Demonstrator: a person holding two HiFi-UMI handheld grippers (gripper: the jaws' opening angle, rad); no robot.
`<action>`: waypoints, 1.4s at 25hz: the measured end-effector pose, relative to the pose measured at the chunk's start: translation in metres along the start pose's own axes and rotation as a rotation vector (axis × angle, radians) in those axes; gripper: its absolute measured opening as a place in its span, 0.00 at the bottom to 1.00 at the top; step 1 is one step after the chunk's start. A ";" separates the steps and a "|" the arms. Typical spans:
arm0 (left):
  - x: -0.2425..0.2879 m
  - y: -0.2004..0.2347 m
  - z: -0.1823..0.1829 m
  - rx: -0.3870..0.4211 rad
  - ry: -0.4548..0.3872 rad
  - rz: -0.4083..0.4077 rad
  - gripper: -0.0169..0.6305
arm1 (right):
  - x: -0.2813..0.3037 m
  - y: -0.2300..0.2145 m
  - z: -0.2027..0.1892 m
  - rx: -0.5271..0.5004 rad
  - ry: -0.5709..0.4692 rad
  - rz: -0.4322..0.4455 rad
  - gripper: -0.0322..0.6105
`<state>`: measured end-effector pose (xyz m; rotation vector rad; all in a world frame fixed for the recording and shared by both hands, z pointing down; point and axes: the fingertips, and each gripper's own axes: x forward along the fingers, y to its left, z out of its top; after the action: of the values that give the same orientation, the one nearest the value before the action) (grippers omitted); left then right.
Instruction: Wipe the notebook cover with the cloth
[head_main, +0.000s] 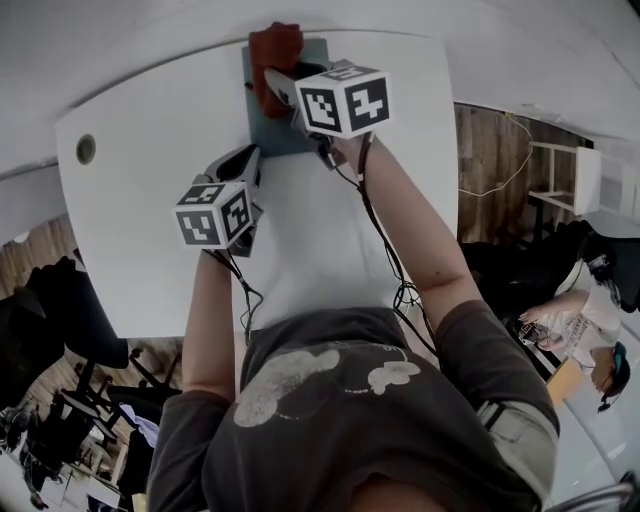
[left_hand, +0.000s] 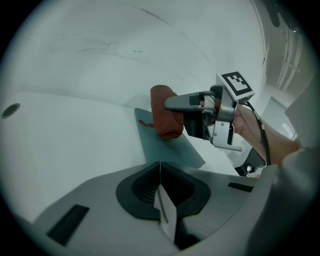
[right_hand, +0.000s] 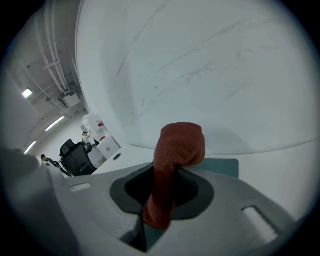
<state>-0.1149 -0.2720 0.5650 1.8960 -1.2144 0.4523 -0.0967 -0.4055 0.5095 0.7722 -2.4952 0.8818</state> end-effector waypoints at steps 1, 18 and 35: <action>0.000 0.001 0.000 -0.005 0.001 -0.003 0.04 | 0.004 0.003 0.000 -0.003 0.002 0.002 0.17; -0.002 0.000 0.001 -0.024 0.004 0.014 0.04 | 0.051 0.013 0.013 -0.051 0.051 -0.022 0.17; -0.001 -0.005 0.001 -0.013 -0.005 0.046 0.04 | 0.038 -0.021 0.010 0.007 0.037 -0.071 0.17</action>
<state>-0.1112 -0.2710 0.5617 1.8626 -1.2633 0.4633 -0.1152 -0.4397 0.5305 0.8346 -2.4183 0.8723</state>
